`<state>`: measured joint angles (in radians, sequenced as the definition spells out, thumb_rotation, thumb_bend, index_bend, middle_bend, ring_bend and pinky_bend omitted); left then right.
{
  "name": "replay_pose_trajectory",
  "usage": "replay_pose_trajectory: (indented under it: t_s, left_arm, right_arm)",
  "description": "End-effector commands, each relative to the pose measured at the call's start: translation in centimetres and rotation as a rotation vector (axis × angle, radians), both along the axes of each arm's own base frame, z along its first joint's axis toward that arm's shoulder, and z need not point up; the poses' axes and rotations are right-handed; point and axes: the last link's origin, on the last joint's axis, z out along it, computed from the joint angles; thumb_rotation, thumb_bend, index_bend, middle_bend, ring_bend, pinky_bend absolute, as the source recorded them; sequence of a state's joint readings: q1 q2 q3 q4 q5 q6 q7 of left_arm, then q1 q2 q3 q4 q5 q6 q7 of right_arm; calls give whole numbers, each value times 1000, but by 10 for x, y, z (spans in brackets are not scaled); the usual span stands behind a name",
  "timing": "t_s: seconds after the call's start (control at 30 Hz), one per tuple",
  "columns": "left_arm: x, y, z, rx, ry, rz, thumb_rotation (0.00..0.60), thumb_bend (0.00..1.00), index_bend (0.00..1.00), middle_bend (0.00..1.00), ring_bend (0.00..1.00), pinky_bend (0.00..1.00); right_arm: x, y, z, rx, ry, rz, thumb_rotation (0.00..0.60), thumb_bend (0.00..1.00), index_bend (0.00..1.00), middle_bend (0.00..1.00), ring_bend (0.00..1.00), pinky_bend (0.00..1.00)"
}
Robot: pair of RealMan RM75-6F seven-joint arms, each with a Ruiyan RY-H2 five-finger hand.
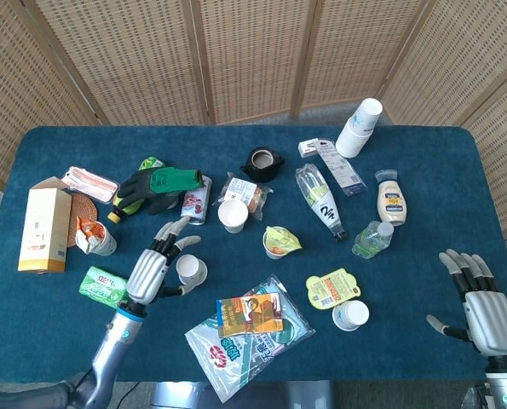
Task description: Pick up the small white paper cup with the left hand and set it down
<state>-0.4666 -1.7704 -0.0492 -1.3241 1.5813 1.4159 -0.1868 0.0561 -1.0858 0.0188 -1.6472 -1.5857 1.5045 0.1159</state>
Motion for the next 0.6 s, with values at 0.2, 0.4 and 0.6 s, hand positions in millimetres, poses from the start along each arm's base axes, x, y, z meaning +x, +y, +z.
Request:
replay_pose_trajectory:
  t_s: [0.2,0.4,0.6]
  left_arm:
    - [-11,-25,58,9,202,-39,600,272,173,0,0,0]
    - [-33,-40,99,57,329,0,600,272,151,0,0,0]
    - [-64,-52,132,104,457,110,600,273,131,0,0,0]
  right_arm:
    - [0,0,-1,1,4,1,600,144,0,0,0,0]
    - [1,1,-2,1,10,4,600,142,0,0,0,0]
    - [2,1,-4,7,20,5,600,143,0,0,0,0]
